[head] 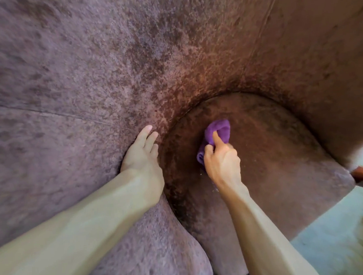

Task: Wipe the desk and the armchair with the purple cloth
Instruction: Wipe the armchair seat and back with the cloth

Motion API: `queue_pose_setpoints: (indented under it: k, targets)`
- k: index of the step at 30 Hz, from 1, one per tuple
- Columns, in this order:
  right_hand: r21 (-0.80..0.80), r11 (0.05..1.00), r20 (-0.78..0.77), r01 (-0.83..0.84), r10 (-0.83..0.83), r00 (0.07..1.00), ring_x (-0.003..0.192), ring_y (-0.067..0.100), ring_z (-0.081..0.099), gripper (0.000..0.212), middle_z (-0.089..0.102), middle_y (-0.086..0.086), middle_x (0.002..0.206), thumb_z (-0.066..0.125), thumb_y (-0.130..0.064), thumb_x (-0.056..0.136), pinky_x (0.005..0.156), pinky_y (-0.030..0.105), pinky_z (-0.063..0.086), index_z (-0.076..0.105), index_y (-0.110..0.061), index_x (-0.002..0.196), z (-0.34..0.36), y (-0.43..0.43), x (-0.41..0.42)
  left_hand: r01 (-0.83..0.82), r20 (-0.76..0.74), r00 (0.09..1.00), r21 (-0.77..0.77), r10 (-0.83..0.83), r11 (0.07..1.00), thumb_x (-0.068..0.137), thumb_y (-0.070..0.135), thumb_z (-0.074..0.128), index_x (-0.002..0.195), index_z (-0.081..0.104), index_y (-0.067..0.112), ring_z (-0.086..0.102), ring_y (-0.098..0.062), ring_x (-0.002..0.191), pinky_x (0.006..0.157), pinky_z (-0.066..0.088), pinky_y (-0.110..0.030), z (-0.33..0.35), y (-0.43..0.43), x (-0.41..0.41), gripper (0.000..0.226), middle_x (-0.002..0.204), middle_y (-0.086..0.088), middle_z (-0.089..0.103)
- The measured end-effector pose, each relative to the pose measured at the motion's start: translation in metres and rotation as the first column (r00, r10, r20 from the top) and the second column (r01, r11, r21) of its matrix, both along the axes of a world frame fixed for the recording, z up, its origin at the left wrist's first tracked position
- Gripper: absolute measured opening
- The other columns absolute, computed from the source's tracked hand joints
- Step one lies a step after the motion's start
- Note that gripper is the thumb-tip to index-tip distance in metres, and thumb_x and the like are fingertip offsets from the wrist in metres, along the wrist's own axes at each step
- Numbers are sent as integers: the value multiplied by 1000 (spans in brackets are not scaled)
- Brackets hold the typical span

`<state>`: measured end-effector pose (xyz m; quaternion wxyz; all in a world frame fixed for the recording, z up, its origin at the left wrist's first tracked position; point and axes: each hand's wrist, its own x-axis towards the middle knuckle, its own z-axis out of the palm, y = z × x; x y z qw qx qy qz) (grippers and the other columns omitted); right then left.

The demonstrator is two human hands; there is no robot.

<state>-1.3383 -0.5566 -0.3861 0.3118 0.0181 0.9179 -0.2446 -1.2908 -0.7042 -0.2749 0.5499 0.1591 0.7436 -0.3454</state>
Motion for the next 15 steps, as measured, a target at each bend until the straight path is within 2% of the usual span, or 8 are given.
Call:
queue_pose_setpoints:
  k: [3,6,8,10,12,13,15]
  targets:
    - [10,998,69,-59,58,996,118,46,59,54,60,24,133,43,-31,102,98,44,46,37,-28,156,-11,-32,1,-56,-3,998,10,56,998,105,42,19,160,6,11,-19,-46,150,106,-25,-68,-12,3,0,65,167,-16,-8]
    - [5,990,175,-139,136,975,122,45,57,50,60,24,136,43,-38,101,100,43,46,46,-29,150,-16,-47,-5,-32,22,999,21,32,999,106,44,19,160,6,12,-17,-45,150,107,-23,-68,-22,1,-2,65,168,-15,-6]
    - [3,995,82,-96,95,992,120,44,59,50,61,23,134,45,-39,99,100,44,47,49,-34,149,-19,-45,-4,-43,30,999,47,42,998,106,44,20,160,6,11,-15,-45,151,108,-23,-68,-24,0,-2,65,168,-15,-3]
    - [52,990,-8,-132,133,991,113,45,62,53,62,21,130,45,-37,99,94,45,49,42,-36,152,-16,-44,7,-74,30,997,54,73,996,105,45,23,160,8,10,-14,-46,151,108,-23,-69,-26,1,-1,67,168,-17,-2]
    - [57,953,58,-297,293,954,111,46,63,54,61,20,130,45,-36,100,91,45,51,37,-37,153,-14,-48,23,-70,34,997,56,68,996,104,46,24,160,9,11,-14,-48,150,107,-23,-71,-27,1,0,67,168,-17,-1]
    - [43,943,96,-329,324,941,111,46,63,52,62,20,130,45,-37,99,91,45,51,40,-37,151,-14,-50,26,-63,35,998,61,60,996,104,47,25,160,9,12,-14,-48,150,106,-23,-71,-28,1,0,68,168,-17,0]
    - [18,958,92,-286,283,955,111,46,62,49,64,20,128,45,-37,98,91,45,51,48,-35,147,-13,-56,24,-71,25,997,73,69,995,104,49,29,160,9,13,-14,-47,150,106,-23,-71,-28,-1,1,70,168,-16,1]
